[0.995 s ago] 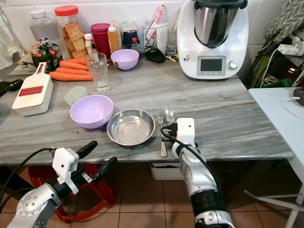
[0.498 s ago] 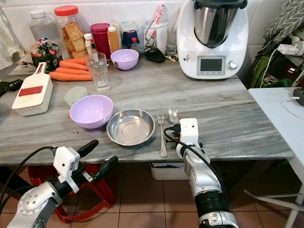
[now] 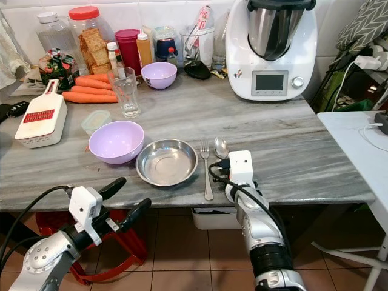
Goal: Setting the table
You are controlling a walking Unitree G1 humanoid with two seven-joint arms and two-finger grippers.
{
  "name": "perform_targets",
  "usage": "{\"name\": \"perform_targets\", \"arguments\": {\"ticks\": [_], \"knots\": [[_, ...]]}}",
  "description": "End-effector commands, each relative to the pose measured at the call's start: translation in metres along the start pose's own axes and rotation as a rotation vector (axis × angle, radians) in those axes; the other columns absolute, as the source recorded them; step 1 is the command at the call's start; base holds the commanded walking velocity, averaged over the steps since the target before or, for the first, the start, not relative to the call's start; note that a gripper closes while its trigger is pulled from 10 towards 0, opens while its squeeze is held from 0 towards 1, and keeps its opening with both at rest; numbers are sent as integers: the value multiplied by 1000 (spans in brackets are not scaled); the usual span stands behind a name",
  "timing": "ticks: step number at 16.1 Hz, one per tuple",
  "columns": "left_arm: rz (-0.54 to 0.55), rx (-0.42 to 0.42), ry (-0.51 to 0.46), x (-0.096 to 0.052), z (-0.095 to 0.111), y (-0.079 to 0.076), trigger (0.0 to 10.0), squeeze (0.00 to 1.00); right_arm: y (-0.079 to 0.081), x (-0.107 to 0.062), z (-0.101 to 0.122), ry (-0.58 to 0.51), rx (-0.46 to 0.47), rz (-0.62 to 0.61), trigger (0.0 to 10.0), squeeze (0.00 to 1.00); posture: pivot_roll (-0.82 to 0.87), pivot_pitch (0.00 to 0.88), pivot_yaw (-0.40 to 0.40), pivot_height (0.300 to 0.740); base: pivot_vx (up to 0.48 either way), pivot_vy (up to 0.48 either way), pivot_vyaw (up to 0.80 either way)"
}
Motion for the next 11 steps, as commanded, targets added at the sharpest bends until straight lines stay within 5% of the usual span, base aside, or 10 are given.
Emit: {"name": "perform_targets", "arguments": {"ticks": [1, 11], "knots": [[-1, 9, 6, 1, 0, 1, 10000, 0, 2, -2, -11, 33, -8, 8, 10000, 1000, 25, 2, 35, 740, 0, 0, 0], [-52, 8, 4, 3, 5, 2, 10000, 0, -7, -5, 8, -60, 24, -49, 10000, 1000, 26, 0, 39, 740, 0, 0, 0]]}}
Point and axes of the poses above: a point about 5 cm out from each wrist's last joint towards the gripper, its own x axis pointing out of the wrist towards the gripper, its own z axis along the axis of the wrist's last joint, y = z × x, the point moved 5 cm from there along x, pointing out of the wrist towards the gripper, and after that the axes turned 9 degrees about -x, right-handed, at the moved point
